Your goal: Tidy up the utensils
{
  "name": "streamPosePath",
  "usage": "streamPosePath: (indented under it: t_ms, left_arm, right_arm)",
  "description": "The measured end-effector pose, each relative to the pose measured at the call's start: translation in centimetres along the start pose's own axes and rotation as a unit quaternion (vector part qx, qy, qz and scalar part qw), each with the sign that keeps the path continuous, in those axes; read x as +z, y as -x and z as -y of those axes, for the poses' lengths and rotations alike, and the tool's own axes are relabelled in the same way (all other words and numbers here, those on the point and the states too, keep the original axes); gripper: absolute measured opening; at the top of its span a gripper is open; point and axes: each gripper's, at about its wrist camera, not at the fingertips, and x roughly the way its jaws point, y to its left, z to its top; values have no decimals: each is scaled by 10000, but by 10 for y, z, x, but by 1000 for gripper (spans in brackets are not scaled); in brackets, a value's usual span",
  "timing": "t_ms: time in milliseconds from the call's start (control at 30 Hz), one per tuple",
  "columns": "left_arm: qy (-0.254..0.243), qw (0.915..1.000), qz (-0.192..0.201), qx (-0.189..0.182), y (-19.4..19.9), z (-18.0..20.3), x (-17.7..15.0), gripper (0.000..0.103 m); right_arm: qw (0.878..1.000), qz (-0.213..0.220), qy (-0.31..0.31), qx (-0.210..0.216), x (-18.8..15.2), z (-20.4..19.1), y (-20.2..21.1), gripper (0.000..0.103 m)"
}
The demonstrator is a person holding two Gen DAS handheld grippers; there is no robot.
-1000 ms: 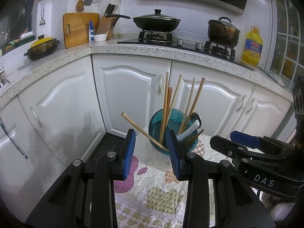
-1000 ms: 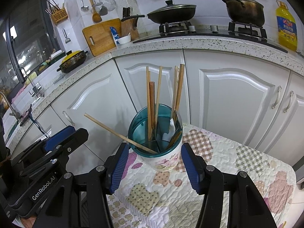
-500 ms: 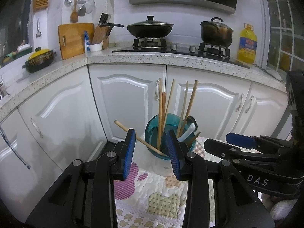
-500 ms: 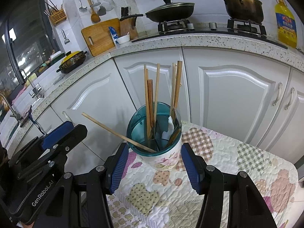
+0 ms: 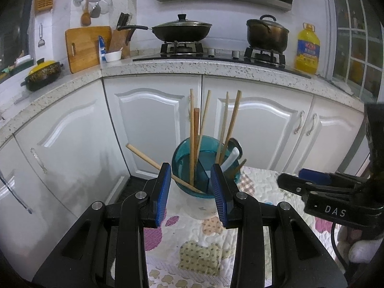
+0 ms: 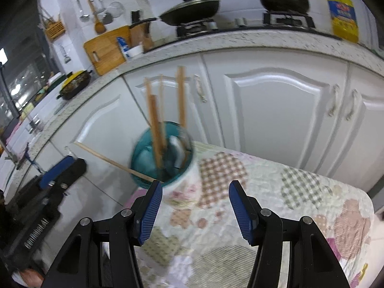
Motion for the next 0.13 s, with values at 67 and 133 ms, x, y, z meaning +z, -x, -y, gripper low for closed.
streamPosePath:
  t_ms: [67,133]
  left_arm:
    - [-7,10000,-50,-13,-5,2,-2,33]
    - [0,9999,-143,-26,-9,5,-4,33]
  right_arm:
    - [9998,-41,-74,-191,-7,16,-2,56]
    - [9991,-123,-184,-358,-15,33,-6,56]
